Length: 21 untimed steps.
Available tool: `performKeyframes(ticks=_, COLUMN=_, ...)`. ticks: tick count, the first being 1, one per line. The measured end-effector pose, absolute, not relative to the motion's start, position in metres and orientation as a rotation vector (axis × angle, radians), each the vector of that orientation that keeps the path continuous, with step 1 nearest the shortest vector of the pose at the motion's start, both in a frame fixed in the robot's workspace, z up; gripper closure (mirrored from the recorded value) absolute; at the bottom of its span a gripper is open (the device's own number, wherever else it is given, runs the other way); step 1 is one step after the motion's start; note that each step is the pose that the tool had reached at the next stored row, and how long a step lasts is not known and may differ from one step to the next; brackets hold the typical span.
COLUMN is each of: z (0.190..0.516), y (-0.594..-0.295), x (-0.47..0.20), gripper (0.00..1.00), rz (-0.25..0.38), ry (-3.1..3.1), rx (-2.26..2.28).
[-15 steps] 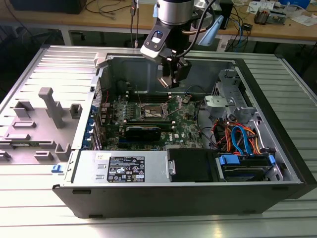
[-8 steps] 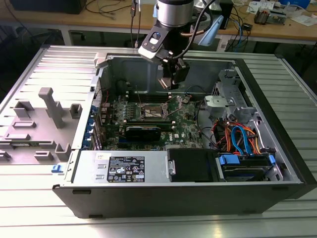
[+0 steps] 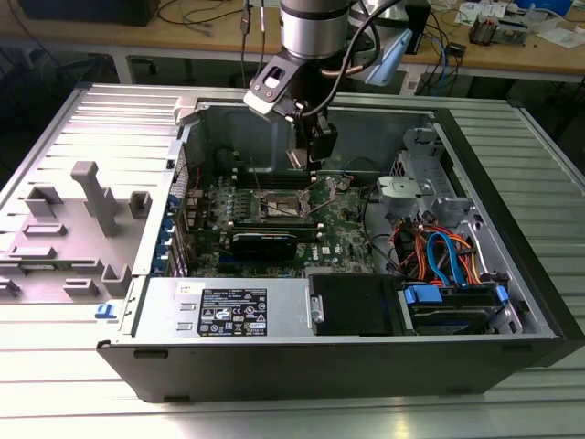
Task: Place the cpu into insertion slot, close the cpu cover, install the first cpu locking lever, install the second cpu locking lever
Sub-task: 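Place the cpu into insertion slot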
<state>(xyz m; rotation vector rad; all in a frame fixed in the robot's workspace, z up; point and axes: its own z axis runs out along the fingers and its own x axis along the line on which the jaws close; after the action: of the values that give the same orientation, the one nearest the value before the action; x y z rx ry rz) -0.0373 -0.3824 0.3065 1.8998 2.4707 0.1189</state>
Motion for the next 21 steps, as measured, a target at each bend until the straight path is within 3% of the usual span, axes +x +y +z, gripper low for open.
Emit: performKeyframes(ticks=21, z=0.3003, y=-0.3823, x=-0.0379, gripper=0.45, rz=0.113, ry=2.331, rx=2.063)
